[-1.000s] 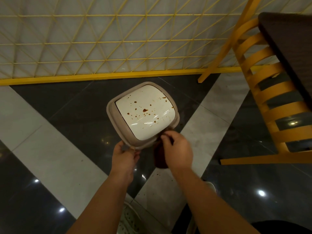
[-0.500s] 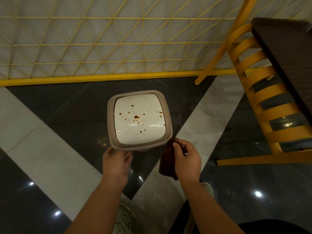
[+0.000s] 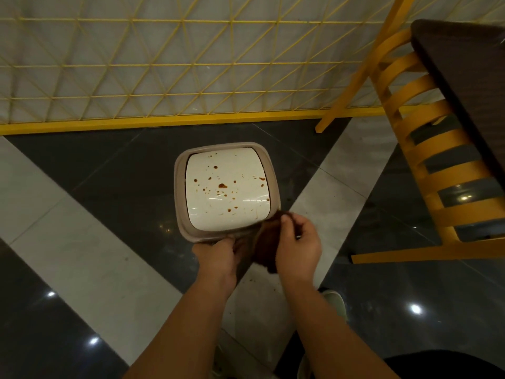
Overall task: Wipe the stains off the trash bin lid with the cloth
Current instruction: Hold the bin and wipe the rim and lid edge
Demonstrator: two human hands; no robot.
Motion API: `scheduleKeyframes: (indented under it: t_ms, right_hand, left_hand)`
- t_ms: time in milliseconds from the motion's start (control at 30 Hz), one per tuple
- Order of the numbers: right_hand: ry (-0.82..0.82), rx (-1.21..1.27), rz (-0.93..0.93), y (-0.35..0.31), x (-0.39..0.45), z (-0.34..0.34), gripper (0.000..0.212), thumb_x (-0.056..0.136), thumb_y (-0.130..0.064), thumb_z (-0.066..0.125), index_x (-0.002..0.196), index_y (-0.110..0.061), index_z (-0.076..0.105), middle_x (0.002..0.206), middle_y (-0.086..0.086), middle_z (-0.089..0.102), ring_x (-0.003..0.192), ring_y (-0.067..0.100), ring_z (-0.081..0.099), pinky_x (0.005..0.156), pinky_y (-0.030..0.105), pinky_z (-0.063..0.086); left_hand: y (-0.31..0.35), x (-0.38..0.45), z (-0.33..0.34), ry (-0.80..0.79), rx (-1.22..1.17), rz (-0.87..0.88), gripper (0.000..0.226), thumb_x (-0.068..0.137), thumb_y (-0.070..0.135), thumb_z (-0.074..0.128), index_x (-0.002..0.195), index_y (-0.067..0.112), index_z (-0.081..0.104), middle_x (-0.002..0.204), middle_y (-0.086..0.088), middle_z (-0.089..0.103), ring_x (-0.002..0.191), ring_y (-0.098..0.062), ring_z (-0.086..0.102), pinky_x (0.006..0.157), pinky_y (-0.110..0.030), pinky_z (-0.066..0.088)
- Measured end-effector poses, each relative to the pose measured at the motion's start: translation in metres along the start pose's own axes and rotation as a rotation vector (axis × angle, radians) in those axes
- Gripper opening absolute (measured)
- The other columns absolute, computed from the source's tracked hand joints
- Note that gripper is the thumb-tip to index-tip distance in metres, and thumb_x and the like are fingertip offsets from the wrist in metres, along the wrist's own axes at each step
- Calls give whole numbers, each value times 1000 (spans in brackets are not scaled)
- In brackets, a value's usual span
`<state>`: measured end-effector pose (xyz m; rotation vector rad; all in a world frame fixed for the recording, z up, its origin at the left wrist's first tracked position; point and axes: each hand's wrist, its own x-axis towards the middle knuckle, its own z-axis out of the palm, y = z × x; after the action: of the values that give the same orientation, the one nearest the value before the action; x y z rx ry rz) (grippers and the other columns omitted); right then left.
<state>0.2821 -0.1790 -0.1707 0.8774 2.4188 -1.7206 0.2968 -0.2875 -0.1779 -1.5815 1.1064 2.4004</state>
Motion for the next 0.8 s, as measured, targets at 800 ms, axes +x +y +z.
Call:
scheduleKeyframes:
  t_ms: [800]
  right_hand:
    - [-197,-258,19,39,-21,0,10,92,-29,56,98,-32,64,88,-13,65,83,6,61,74,26,50]
  left_hand:
    - [2,5,-9,-29,140,11,53,86,-9,58,133,10,43,118,-16,63,100,-25,68,77,-34,58]
